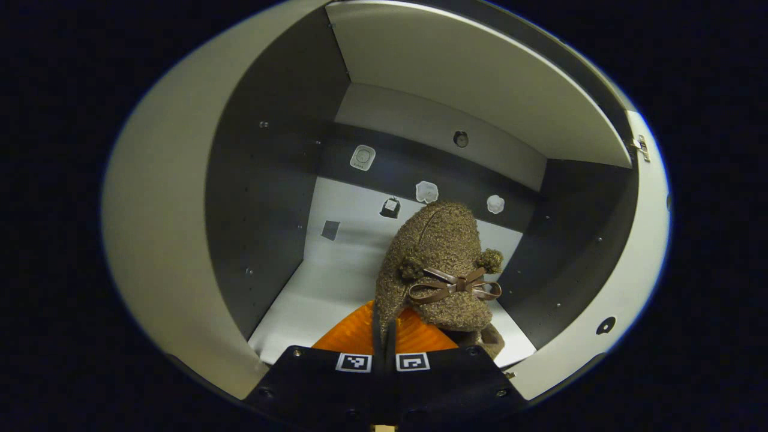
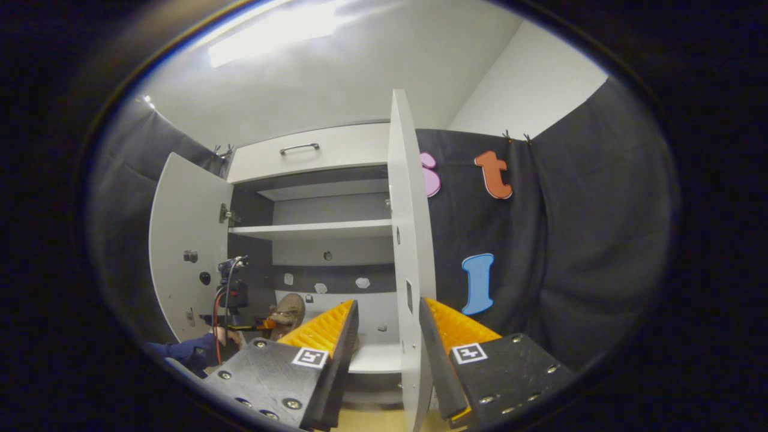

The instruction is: Grab one shoe with the right hand and put it into the shoe cabinet, grab the other shoe with the left hand and put it into the shoe cabinet; then close the right door with the right hand and the left door with the left hand.

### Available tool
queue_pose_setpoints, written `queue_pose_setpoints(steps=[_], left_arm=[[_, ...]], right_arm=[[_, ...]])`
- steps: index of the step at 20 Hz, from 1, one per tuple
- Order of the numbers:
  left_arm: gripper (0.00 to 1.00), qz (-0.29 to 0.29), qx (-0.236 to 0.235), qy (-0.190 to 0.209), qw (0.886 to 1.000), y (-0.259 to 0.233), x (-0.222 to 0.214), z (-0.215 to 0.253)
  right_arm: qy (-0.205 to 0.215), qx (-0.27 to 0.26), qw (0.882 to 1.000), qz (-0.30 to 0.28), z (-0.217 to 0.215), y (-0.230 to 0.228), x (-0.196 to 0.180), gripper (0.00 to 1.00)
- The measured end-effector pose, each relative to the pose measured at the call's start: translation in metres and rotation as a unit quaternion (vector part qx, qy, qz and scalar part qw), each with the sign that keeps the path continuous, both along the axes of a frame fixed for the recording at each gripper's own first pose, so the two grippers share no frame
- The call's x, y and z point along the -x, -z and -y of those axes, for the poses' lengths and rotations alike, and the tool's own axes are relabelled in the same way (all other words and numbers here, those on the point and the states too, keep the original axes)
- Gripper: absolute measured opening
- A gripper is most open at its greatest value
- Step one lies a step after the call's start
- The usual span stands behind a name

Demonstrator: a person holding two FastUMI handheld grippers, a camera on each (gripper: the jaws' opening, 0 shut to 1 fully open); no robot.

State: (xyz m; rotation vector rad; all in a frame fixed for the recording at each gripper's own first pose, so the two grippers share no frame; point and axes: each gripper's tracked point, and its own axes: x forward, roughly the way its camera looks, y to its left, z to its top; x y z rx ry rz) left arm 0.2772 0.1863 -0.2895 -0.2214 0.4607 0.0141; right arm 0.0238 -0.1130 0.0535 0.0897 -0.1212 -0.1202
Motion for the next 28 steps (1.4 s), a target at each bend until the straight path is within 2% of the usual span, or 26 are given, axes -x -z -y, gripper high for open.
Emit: queue_pose_setpoints(steps=[3,7,10,14,20,25,28], left_arm=[[0.01,-0.025,-0.019,-0.013,0.999,0.025,-0.03,-0.015],[0.01,-0.072,-0.029,-0.023,0.997,0.062,-0.042,-0.025],[0.01,-0.066,-0.018,-0.029,0.997,0.064,-0.051,-0.026],[0.01,-0.083,-0.042,-0.041,0.995,0.075,-0.052,-0.04],[0.01,-0.114,-0.107,-0.026,0.987,0.094,-0.06,-0.043],[0.01,-0.148,-0.149,0.018,0.978,0.116,-0.065,-0.023],[0.02,-0.141,-0.164,0.01,0.976,0.119,-0.071,-0.023]], right_arm=[[-0.006,0.003,1.0,0.002,0.0,0.0,0.001,0.6],[-0.008,0.014,1.0,0.003,0.0,0.002,0.0,0.6],[-0.004,0.021,1.0,0.004,0.003,0.002,0.0,0.6],[-0.011,0.0,1.0,0.011,0.004,0.0,0.002,0.56],[-0.01,0.023,1.0,0.009,0.003,0.002,0.002,0.53],[-0.016,0.015,1.0,0.01,0.003,0.001,0.002,0.56],[-0.016,0.017,1.0,0.009,0.003,0.002,0.002,0.56]])
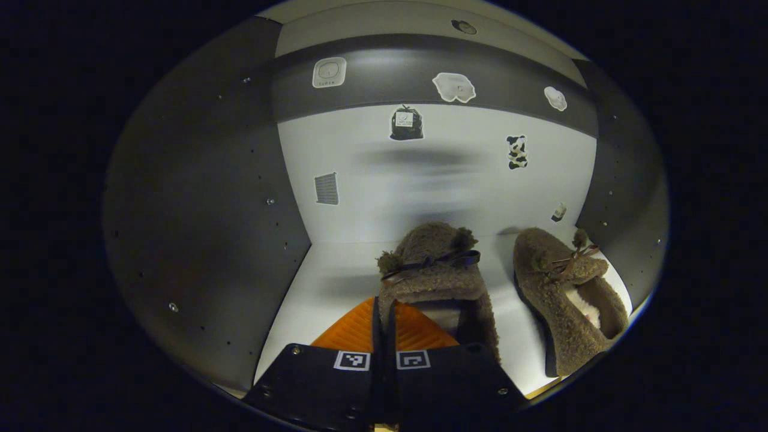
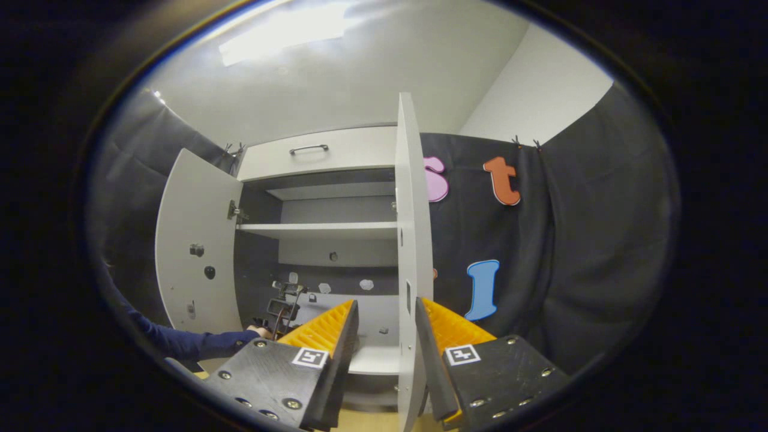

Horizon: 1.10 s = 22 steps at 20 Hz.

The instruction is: Grab one shoe with the right hand and put it into the shoe cabinet, grab the other shoe with the left hand and put it into the shoe cabinet; then close the right door with the right hand and the left door with the left hand.

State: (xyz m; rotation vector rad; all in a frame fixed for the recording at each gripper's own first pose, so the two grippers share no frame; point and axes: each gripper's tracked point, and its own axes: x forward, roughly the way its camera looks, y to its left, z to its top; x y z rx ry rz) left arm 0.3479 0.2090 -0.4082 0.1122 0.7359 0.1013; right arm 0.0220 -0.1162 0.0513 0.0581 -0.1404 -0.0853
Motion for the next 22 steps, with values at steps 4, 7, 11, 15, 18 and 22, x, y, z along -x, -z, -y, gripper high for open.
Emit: queue_pose_setpoints(steps=[4,7,11,15,18,22], left_arm=[[0.08,0.002,0.017,0.009,1.0,0.002,-0.001,0.002],[0.21,0.004,-0.006,-0.003,1.0,0.0,-0.001,-0.013],[0.58,0.005,-0.016,-0.016,1.0,-0.005,0.004,-0.025],[0.67,0.009,-0.027,-0.023,0.999,-0.013,0.008,-0.034],[0.77,0.026,-0.059,-0.012,0.998,-0.031,0.013,-0.038],[0.85,0.062,-0.095,0.011,0.993,-0.065,0.022,-0.039]], right_arm=[[0.001,0.004,1.0,0.001,0.0,-0.001,0.0,0.56],[-0.002,0.002,1.0,0.001,0.0,-0.001,0.0,0.56],[-0.003,0.002,1.0,0.001,0.0,-0.001,0.0,0.56],[-0.003,0.004,1.0,0.002,0.0,0.0,0.0,0.56],[-0.004,0.004,1.0,0.003,0.0,0.0,0.0,0.56],[-0.004,0.012,1.0,0.001,0.0,0.002,0.001,0.53]])
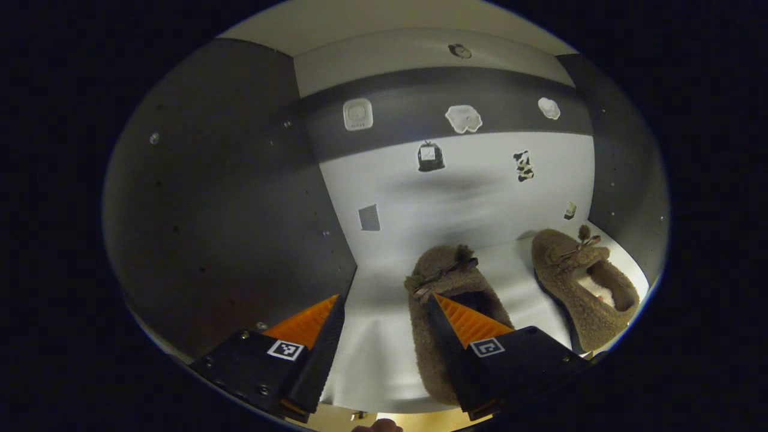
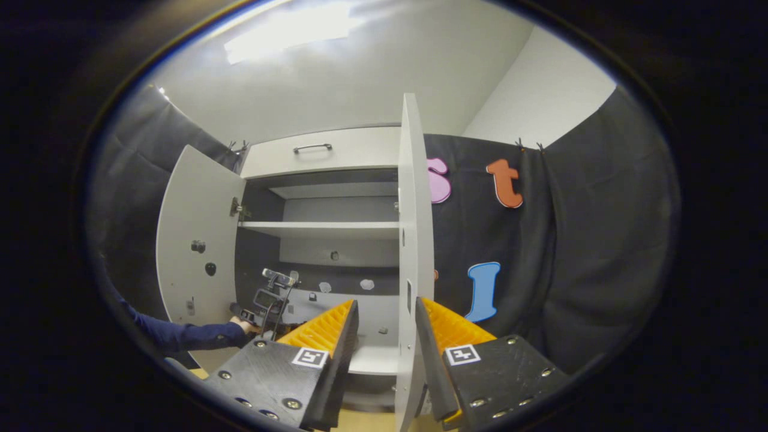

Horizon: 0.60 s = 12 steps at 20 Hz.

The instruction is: Grab one shoe with the right hand and put it into the shoe cabinet, grab the other shoe with the left hand and put it into the shoe cabinet; then close the right door with the right hand and the left door with the left hand.

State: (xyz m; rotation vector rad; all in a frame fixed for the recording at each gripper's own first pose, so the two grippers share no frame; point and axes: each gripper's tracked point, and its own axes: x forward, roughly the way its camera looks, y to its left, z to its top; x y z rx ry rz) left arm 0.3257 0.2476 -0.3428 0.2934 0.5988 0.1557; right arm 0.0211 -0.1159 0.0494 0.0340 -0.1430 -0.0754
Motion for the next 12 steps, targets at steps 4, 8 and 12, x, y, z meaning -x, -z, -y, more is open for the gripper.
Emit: queue_pose_setpoints(steps=[4,8,12], left_arm=[[0.84,0.036,-0.02,0.027,0.999,-0.047,0.014,0.006],[0.84,0.078,0.002,0.047,0.996,-0.088,0.035,0.025],[0.84,0.109,0.035,0.069,0.991,-0.117,0.061,0.048]], right_arm=[[-0.002,0.001,1.0,-0.002,-0.001,0.003,0.0,0.53],[0.007,-0.004,1.0,-0.003,0.005,0.004,0.005,0.53],[0.044,0.0,0.999,0.016,0.027,-0.009,0.021,0.53]])
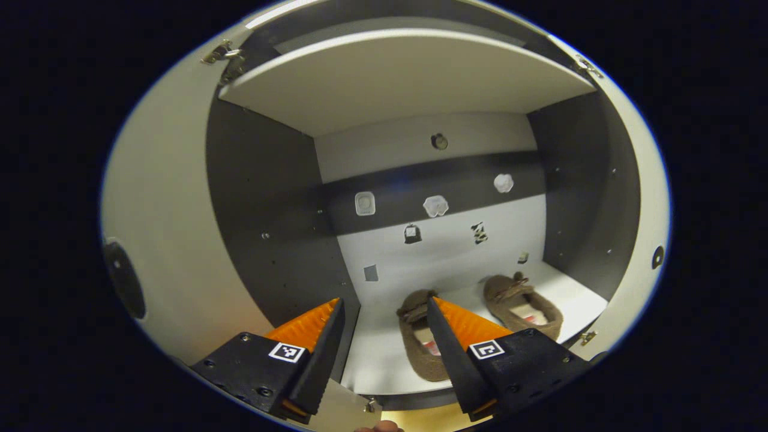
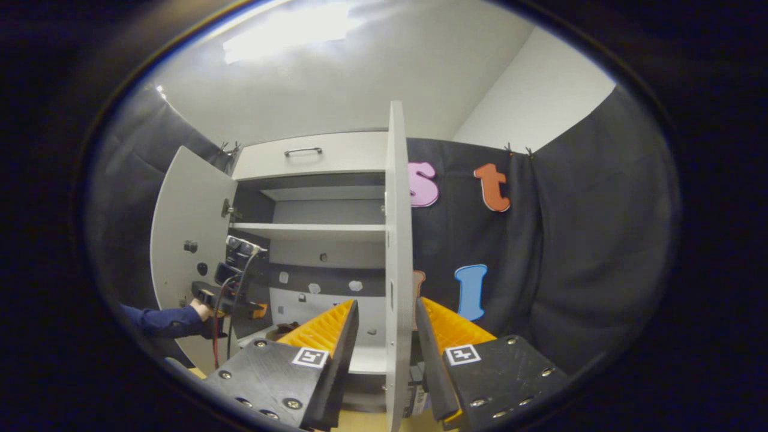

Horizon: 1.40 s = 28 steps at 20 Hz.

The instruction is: Grab one shoe with the right hand and put it into the shoe cabinet, grab the other shoe with the left hand and put it into the shoe cabinet; then close the right door with the right hand and the left door with the left hand.

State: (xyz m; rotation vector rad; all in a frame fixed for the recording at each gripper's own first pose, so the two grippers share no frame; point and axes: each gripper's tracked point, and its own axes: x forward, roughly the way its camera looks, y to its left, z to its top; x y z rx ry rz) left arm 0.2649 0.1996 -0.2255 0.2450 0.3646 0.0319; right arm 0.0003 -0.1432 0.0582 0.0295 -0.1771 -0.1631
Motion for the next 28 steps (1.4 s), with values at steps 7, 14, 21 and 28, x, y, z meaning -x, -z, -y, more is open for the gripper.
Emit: queue_pose_setpoints(steps=[7,14,21,28], left_arm=[[0.84,0.047,0.047,0.059,0.996,-0.058,0.062,0.039],[0.84,0.113,0.079,0.091,0.986,-0.138,0.142,0.037],[0.87,0.102,0.084,0.098,0.986,-0.165,0.222,0.033],[0.84,0.167,0.087,0.026,0.982,-0.215,0.253,-0.031]], right_arm=[[0.085,-0.024,0.996,-0.001,0.062,0.007,0.01,0.53],[0.085,-0.044,0.995,-0.037,0.059,0.041,-0.028,0.57],[0.077,-0.01,0.996,-0.041,0.053,0.035,-0.029,0.53],[0.079,0.057,0.994,-0.049,0.044,0.029,-0.027,0.56]])
